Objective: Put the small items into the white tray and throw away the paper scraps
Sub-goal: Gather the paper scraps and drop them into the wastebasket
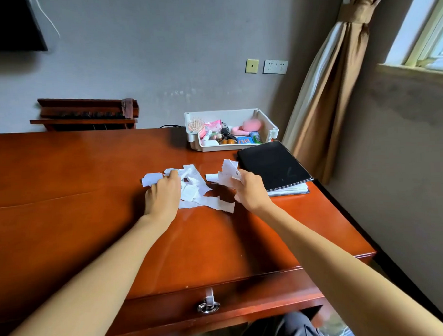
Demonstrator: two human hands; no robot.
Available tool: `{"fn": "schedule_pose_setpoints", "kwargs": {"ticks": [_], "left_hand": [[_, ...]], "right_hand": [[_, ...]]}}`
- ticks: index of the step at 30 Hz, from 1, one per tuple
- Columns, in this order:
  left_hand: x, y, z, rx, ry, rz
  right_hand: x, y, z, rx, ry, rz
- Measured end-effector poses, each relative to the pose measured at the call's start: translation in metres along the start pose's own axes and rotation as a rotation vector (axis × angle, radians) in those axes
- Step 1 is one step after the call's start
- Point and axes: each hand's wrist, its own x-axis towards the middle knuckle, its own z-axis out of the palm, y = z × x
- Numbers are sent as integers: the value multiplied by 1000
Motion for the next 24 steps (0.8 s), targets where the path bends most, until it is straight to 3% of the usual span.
{"fn": "schedule_pose_setpoints", "kwargs": {"ticks": [5, 10, 17, 24], "left_hand": [[10, 17, -22, -368, 138, -102], [15, 40, -49, -660, 174, -221], [0, 100, -66, -964, 200, -116], [-43, 225, -61, -1119, 41, 17]], "right_hand": [[0, -7, -10, 24, 55, -21], [-2, -15, -32, 103, 145, -71], [-12, 11, -78, 104, 308, -65], [-75, 86, -159, 145, 474, 36]]}}
